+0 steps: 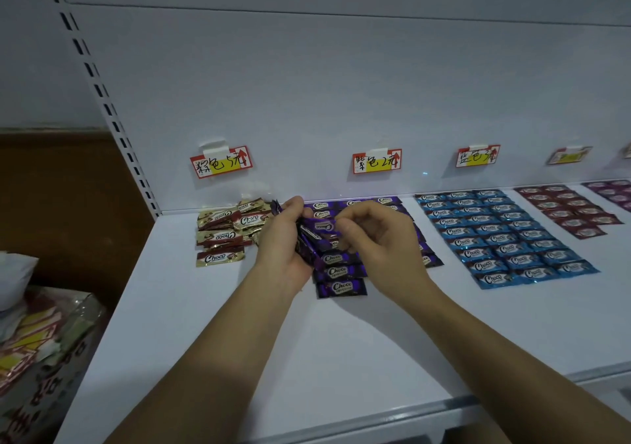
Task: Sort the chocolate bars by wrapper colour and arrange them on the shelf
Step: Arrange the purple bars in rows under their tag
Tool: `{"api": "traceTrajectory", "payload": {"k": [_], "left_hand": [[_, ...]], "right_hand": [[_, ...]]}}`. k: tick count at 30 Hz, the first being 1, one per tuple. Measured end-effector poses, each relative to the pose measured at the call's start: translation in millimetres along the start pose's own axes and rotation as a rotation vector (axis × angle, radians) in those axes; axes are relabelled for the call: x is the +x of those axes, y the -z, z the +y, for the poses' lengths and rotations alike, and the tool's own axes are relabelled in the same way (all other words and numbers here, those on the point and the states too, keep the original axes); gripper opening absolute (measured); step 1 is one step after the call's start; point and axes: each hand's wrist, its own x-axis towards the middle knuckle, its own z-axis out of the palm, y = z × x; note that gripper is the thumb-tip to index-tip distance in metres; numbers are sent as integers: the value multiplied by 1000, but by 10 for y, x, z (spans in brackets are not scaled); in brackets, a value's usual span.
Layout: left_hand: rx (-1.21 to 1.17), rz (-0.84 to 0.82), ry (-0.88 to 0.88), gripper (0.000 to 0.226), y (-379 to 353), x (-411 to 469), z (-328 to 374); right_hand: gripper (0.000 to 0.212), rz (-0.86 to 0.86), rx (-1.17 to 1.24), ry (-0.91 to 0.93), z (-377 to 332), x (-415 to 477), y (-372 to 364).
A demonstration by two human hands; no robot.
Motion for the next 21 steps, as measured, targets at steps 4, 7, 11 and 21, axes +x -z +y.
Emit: {"api": "traceTrajectory", "payload": {"k": [4,7,11,21], "left_hand": [[-34,-22,23,16,45,52,24],[3,-63,-30,23,24,4,98],[330,-73,-211,12,14,-110,157],[1429,-337,-1065,15,53,-226,51]], "right_hand": [[9,112,335,-261,-51,33,103],[8,103,426,-336,-51,27,185],[17,101,346,-287,-24,-45,327],[24,26,-314,308,57,-401,739]]}}
